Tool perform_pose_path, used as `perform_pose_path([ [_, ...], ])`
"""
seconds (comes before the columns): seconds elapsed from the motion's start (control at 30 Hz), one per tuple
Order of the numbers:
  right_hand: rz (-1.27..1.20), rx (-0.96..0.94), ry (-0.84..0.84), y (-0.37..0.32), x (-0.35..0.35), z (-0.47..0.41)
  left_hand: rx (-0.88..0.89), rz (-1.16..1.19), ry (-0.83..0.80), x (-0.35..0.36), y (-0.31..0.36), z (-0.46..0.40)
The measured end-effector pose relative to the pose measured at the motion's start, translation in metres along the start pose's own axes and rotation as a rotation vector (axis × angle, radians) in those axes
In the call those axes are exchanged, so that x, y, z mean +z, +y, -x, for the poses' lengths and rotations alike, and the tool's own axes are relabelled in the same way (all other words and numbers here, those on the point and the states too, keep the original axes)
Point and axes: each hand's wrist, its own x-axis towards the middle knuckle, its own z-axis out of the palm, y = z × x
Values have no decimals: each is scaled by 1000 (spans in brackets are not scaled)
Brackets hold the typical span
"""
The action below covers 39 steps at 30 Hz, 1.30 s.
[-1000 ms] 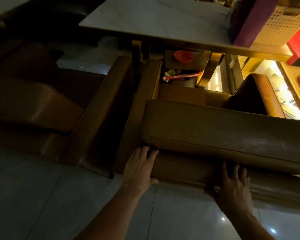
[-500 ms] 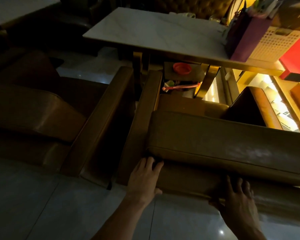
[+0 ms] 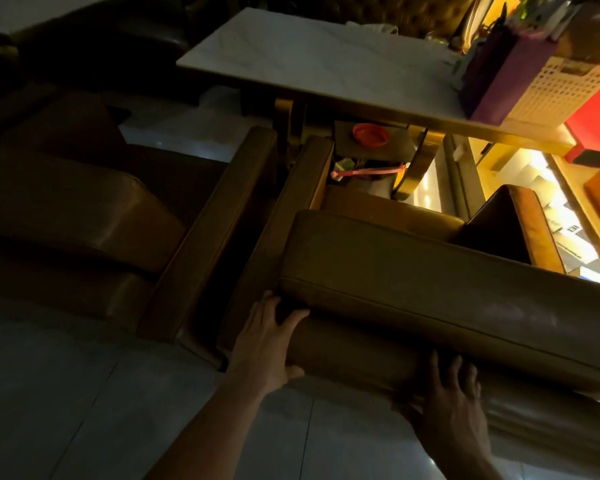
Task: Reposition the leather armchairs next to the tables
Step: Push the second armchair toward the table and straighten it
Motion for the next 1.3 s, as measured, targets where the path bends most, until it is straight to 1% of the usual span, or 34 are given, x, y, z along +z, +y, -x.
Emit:
perform_pose_path([
  [0.1, -28, -22, -68, 4, -5, 2, -14, 20, -38, 1, 4, 1],
  [0.23, -61, -41, -16, 9, 2, 2, -59, 38, 10, 2, 12, 2],
  [0.3, -93, -26, -17, 14, 11, -1, -69, 35, 18, 0, 15, 2],
  [0.4, -64, -61, 15, 13, 6, -1, -85, 0, 33, -1, 18, 2],
  [0.47, -89, -63, -28, 12, 2, 1, -92, -12, 37, -1, 20, 6],
  [0.5, -124, -50, -21, 13, 1, 3, -96, -12, 33, 0, 21, 9],
  [0.57, -90, -65, -18, 20, 3, 6, -107, -1, 24, 3, 26, 17],
  [0.67, -131, -71, -108, 36, 10, 14, -122, 1, 16, 11, 35, 35],
  [0.7, -119, -73, -102, 41, 14, 18, -118, -2, 16, 14, 37, 41],
  [0.8, -85, -77, 10, 47, 15, 28, -113, -23, 3, 14, 45, 50],
  [0.83, -83, -93, 16, 46, 12, 31, -118, -28, -7, 12, 47, 52],
  [0.93, -204, -64, -34, 42, 2, 33, -121, -35, -32, 10, 49, 49],
  [1.03, -144, -69, -33, 37, 0, 31, -120, -39, -47, 11, 47, 47],
  [1.17, -174, -28, -112, 43, 10, 20, -117, -52, -74, 12, 45, 41],
  [1.2, -174, -48, -109, 44, 11, 17, -118, -61, -82, 11, 45, 40],
  [1.3, -180, -59, -177, 47, 14, 13, -124, -87, -100, 10, 44, 35],
])
